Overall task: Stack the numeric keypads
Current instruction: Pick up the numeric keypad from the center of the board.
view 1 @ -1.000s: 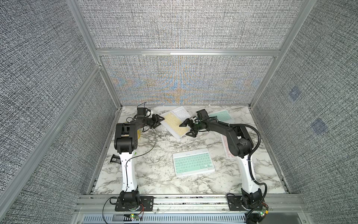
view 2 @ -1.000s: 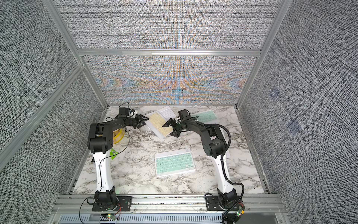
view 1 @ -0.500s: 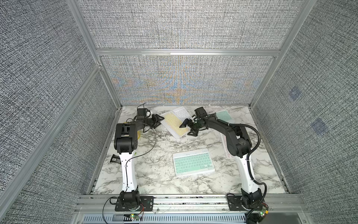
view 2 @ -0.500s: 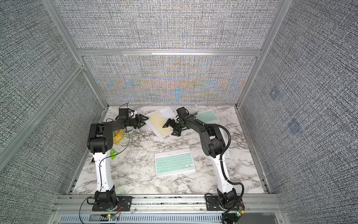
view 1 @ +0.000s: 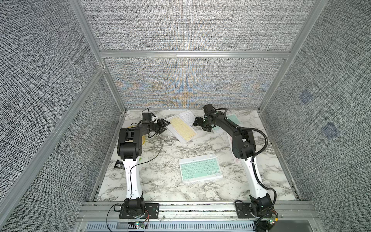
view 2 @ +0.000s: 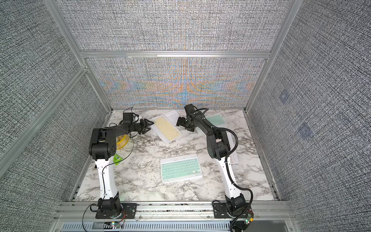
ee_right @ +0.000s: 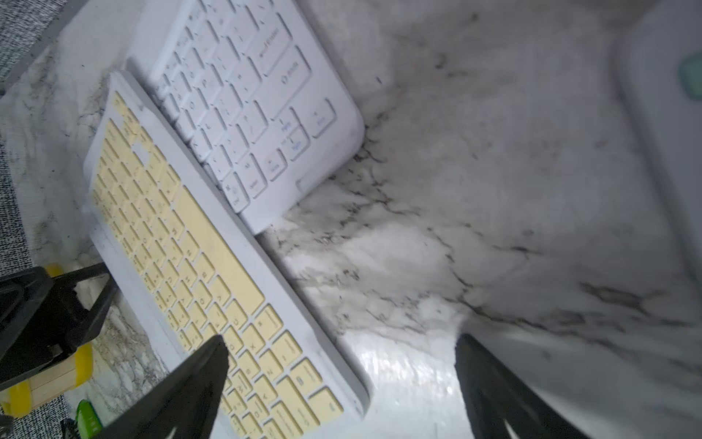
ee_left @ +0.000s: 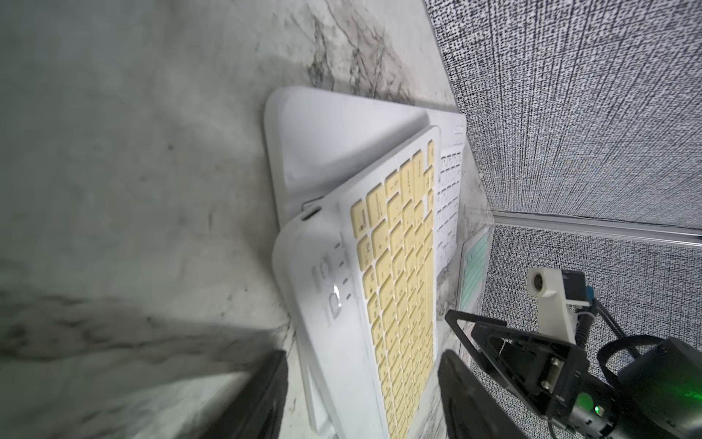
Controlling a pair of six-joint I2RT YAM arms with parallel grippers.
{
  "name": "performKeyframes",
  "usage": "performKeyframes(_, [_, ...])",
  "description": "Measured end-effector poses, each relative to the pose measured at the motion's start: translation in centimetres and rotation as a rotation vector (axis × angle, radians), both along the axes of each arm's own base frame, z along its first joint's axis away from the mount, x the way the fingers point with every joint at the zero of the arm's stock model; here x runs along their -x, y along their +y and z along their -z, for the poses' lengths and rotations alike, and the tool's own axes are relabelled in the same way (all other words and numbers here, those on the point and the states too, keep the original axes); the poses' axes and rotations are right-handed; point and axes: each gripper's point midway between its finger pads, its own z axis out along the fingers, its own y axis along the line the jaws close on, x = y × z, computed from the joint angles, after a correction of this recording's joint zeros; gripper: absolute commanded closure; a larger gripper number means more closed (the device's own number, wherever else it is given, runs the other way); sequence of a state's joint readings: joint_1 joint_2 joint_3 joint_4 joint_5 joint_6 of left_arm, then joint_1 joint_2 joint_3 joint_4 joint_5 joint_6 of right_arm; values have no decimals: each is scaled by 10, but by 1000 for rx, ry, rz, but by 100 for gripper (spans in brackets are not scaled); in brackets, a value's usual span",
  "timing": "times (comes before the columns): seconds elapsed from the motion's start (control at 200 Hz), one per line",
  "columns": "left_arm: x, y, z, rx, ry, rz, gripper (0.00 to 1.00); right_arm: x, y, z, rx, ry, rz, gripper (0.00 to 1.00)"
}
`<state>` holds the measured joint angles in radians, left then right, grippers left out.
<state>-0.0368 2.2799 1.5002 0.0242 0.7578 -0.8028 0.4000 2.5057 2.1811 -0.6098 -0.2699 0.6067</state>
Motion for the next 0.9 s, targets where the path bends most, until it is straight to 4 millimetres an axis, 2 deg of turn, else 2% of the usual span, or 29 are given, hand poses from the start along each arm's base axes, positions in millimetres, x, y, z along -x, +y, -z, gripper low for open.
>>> performKeyframes(0.08, [1,0,0,-5,-2,5,34,-6,13,-1,-36,-29,-31,5])
performKeyframes(0.18, [2,0,1,-7,-2,8,34,-6,40,-3,-88,-59,-92,5])
performKeyframes(0.33, [2,0,1,-10,1,9,34,10,92,-3,-168,-83,-205,5])
performKeyframes(0.43, [2,-1,1,-11,4,10,34,22,114,-3,-196,-83,-249,5])
performKeyframes(0.59, [2,-1,2,-6,5,13,38,26,123,-4,-238,-74,-263,5])
performKeyframes(0.9, [2,0,7,10,28,-17,61,26,123,-4,-261,-56,-239,6])
